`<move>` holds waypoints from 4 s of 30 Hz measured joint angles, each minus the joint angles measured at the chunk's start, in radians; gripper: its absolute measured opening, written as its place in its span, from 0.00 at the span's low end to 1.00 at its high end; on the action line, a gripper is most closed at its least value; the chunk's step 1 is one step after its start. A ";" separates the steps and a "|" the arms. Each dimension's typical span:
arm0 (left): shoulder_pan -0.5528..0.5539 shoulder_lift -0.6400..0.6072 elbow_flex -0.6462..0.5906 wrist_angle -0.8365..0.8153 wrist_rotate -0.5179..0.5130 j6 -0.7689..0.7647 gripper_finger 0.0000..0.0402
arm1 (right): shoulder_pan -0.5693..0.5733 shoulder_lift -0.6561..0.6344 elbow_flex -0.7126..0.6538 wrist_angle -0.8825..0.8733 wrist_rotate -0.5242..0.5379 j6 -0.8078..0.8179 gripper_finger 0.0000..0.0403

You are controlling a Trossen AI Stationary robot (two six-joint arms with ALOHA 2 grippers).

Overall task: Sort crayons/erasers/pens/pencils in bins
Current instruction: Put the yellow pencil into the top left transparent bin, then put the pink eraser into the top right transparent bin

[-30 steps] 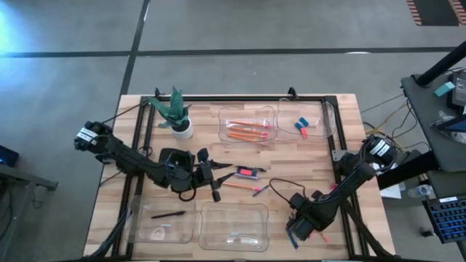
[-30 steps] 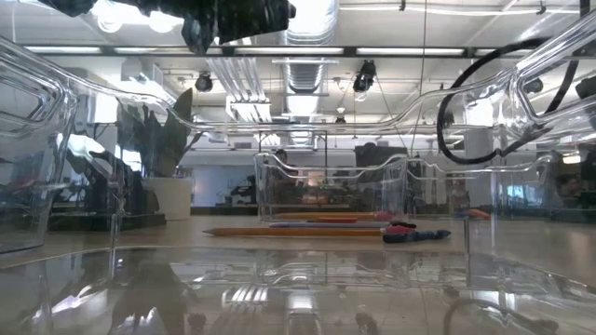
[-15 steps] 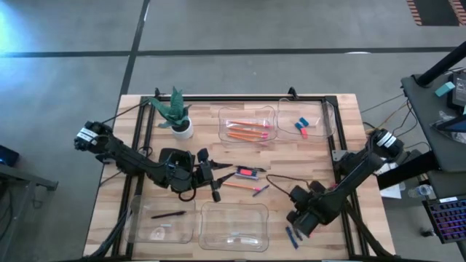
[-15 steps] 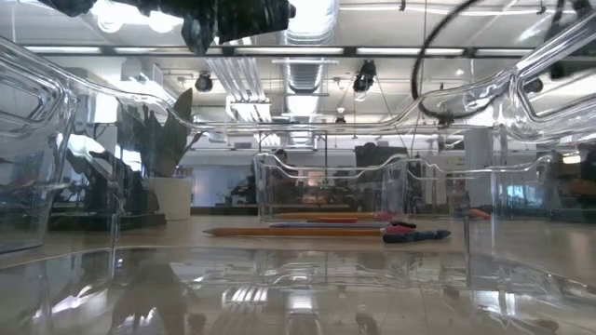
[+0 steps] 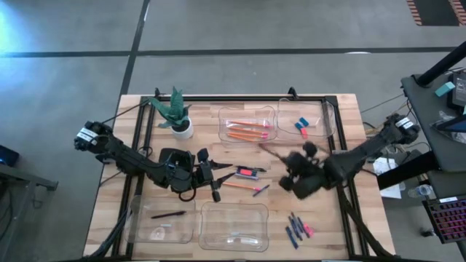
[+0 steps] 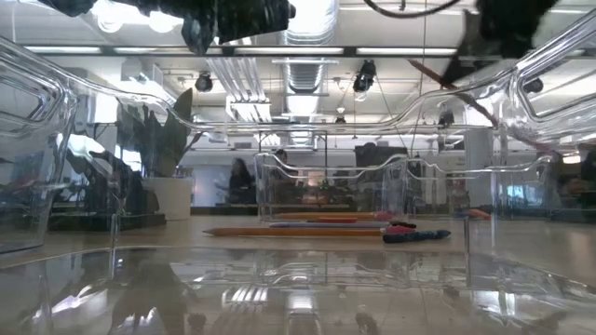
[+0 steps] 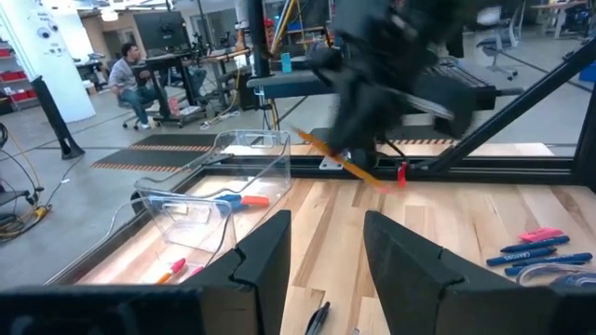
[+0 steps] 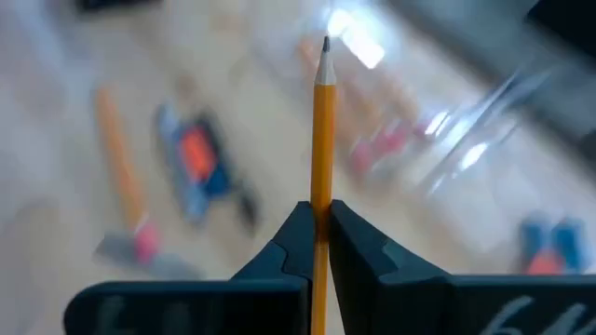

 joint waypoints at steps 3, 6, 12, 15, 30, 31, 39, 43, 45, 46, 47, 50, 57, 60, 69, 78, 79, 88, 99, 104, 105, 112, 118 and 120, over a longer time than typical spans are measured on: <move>0.000 0.000 0.000 0.000 0.000 0.000 0.31 | -0.095 -0.037 0.000 0.115 0.052 -0.199 0.03; 0.003 0.000 0.000 0.000 0.000 0.000 0.31 | -0.200 -0.051 0.000 0.291 0.052 -0.436 0.03; 0.005 0.000 -0.002 0.000 0.000 0.000 0.31 | -0.396 -0.032 0.001 0.647 -0.020 -0.827 0.03; 0.005 0.000 -0.002 0.000 0.000 0.000 0.31 | -0.474 -0.009 0.001 0.784 -0.111 -0.933 0.03; 0.005 0.000 -0.004 -0.001 0.000 0.001 0.31 | -0.692 0.210 0.002 0.927 -0.286 -1.060 0.03; 0.005 0.000 -0.004 -0.001 0.000 0.001 0.31 | -0.699 0.219 0.004 0.925 -0.289 -1.066 0.03; 0.006 0.000 -0.004 -0.001 0.000 0.001 0.31 | -0.758 0.264 0.010 0.922 -0.458 -1.059 0.03; 0.010 0.000 -0.005 -0.001 0.000 0.001 0.31 | -0.773 0.296 0.010 0.911 -0.506 -1.047 0.03; 0.011 0.000 -0.005 -0.001 0.000 0.001 0.31 | -0.778 0.310 0.010 0.898 -0.531 -1.046 0.03; 0.011 0.000 -0.005 -0.001 0.000 0.001 0.31 | -0.778 0.317 0.010 0.886 -0.542 -1.046 0.03; 0.011 0.000 -0.005 -0.001 0.000 0.001 0.31 | -0.778 0.326 0.010 0.880 -0.546 -1.044 0.03; 0.011 0.000 -0.005 -0.002 0.000 0.001 0.31 | -0.782 0.343 0.010 0.866 -0.567 -1.030 0.03; 0.011 0.000 -0.005 -0.005 0.000 0.001 0.31 | -0.789 0.388 0.010 0.862 -0.606 -1.015 0.03; 0.011 0.000 -0.005 -0.006 0.000 0.001 0.31 | -0.795 0.405 0.011 0.869 -0.636 -1.002 0.03; 0.011 0.000 -0.007 -0.005 0.000 0.001 0.31 | -0.816 0.439 0.012 0.865 -0.678 -0.993 0.03; 0.013 0.000 -0.009 -0.004 0.000 0.001 0.31 | -0.840 0.444 0.012 0.868 -0.773 -0.970 0.03; 0.013 0.000 -0.009 -0.004 0.000 0.001 0.31 | -0.841 0.447 0.012 0.869 -0.792 -0.970 0.03; 0.016 0.000 -0.009 -0.005 0.000 0.001 0.31 | -0.855 0.489 0.012 0.870 -0.856 -0.970 0.03; 0.016 0.000 -0.010 -0.005 0.000 0.001 0.31 | -0.883 0.523 0.012 0.882 -0.856 -0.967 0.03; 0.016 0.000 -0.011 -0.005 0.000 0.001 0.31 | -0.887 0.523 0.010 0.917 -0.853 -0.957 0.04; 0.016 0.000 -0.011 -0.005 0.000 0.001 0.31 | -0.888 0.523 0.010 0.922 -0.852 -0.957 0.05; 0.016 0.000 -0.011 -0.005 0.000 0.001 0.31 | -0.890 0.523 0.038 0.910 -0.852 -0.952 0.20; 0.016 0.000 -0.013 -0.005 0.000 0.001 0.31 | -0.891 0.506 0.167 0.715 -0.835 -0.963 0.32; 0.016 0.000 -0.015 -0.005 0.000 0.001 0.31 | -0.890 0.494 0.233 0.597 -0.835 -0.966 0.34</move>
